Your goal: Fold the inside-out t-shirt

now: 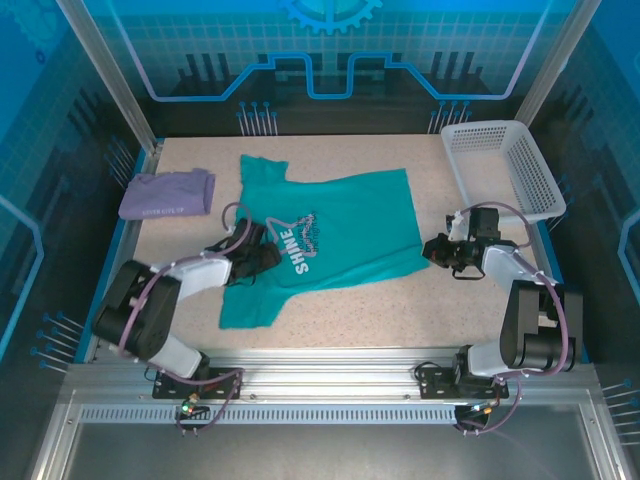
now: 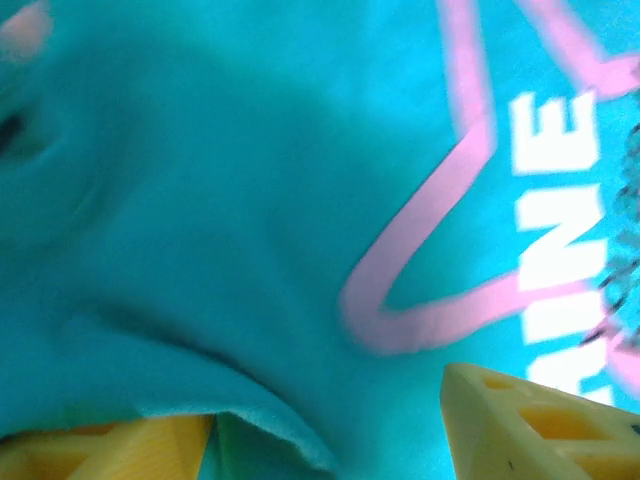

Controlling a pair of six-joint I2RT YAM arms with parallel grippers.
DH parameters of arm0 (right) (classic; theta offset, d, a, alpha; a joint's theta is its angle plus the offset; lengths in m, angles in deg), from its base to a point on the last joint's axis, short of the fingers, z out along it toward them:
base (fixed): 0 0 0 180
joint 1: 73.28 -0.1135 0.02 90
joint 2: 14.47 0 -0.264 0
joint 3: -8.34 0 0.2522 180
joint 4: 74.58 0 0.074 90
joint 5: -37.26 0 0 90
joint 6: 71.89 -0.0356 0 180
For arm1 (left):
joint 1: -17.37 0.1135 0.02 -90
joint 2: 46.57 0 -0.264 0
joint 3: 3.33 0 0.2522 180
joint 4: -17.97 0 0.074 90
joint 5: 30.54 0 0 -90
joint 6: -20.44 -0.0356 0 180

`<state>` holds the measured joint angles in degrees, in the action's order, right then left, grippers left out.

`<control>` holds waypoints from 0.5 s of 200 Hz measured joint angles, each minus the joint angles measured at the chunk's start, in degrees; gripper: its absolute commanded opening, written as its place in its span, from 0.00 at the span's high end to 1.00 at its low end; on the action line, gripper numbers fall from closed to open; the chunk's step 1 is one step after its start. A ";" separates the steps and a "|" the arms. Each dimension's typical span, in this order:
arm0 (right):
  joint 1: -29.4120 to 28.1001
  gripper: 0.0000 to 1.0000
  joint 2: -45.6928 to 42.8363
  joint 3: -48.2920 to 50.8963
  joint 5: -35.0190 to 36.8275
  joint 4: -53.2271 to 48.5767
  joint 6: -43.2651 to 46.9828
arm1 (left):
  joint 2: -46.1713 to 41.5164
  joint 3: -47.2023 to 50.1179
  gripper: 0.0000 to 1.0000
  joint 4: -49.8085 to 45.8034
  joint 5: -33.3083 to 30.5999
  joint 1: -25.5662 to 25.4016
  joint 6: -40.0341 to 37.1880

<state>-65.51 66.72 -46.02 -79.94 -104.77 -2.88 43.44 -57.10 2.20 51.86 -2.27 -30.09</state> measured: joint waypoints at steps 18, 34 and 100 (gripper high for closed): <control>0.02 1.00 -0.26 0.00 0.24 -0.07 0.00 | 6.80 -6.82 0.37 2.25 1.73 0.04 -0.83; 0.07 1.00 -0.61 0.00 0.52 -0.17 -0.02 | 11.93 -13.00 0.37 2.56 2.82 0.04 -2.14; 0.09 1.00 -2.67 0.00 1.22 -0.17 -0.02 | -3.87 -6.73 0.34 -2.78 1.97 3.41 -6.47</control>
<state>-65.42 64.06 -46.02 -78.72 -104.94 -2.90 39.58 -63.84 -0.57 53.83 1.14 -36.56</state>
